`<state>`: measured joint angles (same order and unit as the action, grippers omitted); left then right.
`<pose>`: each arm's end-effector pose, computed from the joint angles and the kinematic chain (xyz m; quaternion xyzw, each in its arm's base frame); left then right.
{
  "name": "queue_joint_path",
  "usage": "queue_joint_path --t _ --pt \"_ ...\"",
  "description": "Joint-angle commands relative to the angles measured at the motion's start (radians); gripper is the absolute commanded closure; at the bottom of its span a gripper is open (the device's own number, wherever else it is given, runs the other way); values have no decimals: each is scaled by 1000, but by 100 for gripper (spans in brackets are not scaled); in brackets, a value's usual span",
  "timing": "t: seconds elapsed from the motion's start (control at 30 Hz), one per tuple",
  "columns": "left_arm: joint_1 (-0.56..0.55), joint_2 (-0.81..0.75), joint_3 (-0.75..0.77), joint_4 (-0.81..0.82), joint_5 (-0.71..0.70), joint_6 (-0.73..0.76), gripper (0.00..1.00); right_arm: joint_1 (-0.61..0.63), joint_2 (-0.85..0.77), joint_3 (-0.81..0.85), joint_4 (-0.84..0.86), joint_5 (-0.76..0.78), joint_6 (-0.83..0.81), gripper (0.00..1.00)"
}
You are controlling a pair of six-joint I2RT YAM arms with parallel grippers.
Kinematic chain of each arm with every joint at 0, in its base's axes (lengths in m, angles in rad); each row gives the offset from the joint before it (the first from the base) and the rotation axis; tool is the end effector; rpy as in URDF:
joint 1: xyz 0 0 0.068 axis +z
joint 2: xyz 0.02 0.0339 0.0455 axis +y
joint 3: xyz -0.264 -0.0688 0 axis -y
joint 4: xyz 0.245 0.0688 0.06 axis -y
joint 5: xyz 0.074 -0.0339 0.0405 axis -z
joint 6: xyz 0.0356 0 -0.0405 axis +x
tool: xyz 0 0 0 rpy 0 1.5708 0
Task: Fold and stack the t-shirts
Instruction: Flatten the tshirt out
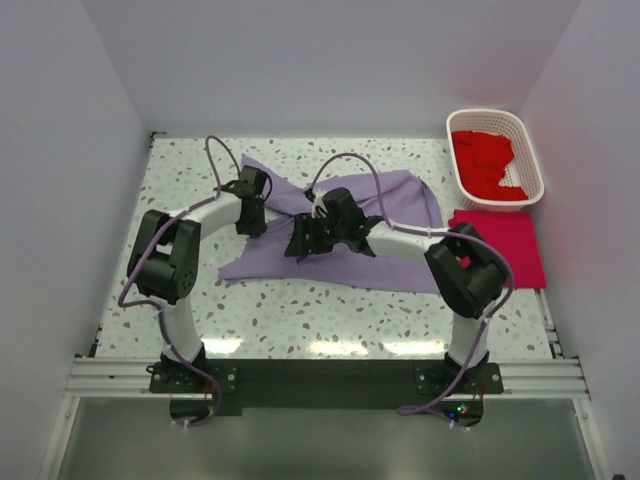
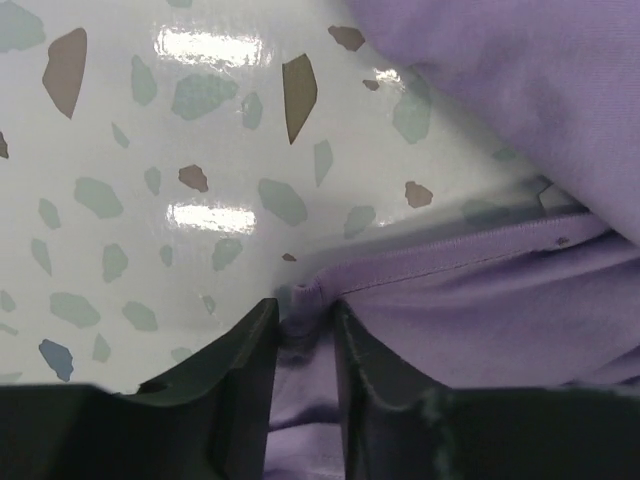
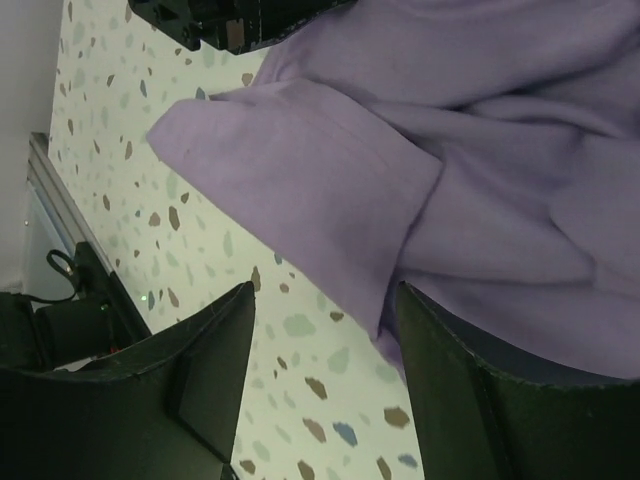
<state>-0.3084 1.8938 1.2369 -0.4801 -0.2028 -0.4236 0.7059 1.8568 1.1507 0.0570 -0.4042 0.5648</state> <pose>0.3644 -0.1086 0.1630 -0.0777 0.9687 0.0157 0.2353 0.2990 0.2733 0.1889 -0.1509 0.8690 0.4032 0.2439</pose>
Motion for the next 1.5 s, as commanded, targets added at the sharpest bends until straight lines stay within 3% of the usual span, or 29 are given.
queue_joint_path --t 0.0,0.03,0.2,0.47,0.53,0.63,0.67,0.8,1.1,1.23,1.47 --pt "23 34 18 31 9 31 70 23 74 96 95 22 32 39" --pt "23 40 15 35 13 32 77 26 90 104 95 36 36 39" --pt "28 47 18 24 -12 49 92 27 145 126 104 110 43 43" --pt "45 31 18 17 -41 45 97 50 193 152 93 116 35 46" --pt "48 28 16 15 -49 46 97 58 208 153 105 102 35 51" --pt "51 27 18 12 -60 46 97 69 200 152 115 82 40 69" --pt "52 25 18 11 -61 46 97 73 190 144 115 79 37 79" --pt "64 21 19 8 -73 43 98 86 113 109 95 44 -2 100" --pt "127 21 16 3 -83 29 98 182 -7 4 -121 -162 -218 100" --pt "152 30 16 0 -93 26 98 266 -13 -62 -199 -171 -296 100" --pt "172 48 16 -2 -112 22 98 374 -10 -22 -445 -79 -437 83"
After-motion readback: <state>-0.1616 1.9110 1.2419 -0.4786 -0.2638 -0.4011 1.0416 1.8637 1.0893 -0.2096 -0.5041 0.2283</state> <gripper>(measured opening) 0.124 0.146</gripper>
